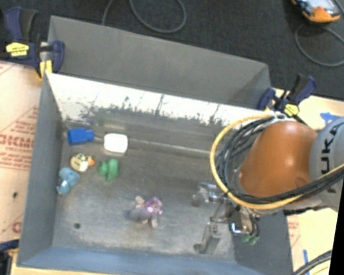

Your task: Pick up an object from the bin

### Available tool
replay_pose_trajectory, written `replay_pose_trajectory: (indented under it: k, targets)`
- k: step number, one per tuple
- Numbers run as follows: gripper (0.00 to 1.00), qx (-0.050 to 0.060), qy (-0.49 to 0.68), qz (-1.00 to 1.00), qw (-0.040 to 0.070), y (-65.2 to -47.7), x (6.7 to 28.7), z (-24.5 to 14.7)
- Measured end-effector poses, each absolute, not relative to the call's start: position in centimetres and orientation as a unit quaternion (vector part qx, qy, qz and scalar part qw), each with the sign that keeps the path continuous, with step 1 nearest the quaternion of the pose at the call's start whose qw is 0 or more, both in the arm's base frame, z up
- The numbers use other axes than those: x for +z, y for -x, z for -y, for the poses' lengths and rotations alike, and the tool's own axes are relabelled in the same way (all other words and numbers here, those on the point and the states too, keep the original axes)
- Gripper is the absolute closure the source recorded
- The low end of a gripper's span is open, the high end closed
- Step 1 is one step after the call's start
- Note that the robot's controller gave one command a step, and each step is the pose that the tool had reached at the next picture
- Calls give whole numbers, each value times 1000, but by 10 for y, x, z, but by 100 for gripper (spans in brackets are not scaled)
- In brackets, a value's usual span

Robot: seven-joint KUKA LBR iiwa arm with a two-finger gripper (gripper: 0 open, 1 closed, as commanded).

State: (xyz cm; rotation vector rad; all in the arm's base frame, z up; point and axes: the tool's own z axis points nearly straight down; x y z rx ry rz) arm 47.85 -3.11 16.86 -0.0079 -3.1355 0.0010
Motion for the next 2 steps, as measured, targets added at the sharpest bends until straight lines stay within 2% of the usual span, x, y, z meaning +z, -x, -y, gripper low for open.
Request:
replay_pose_trajectory:
  k: [1,2]
  targets:
    - [0,1,2,1000,-1,-480,173,31]
    - [0,0,5,1000,-3,-498,117,-9]
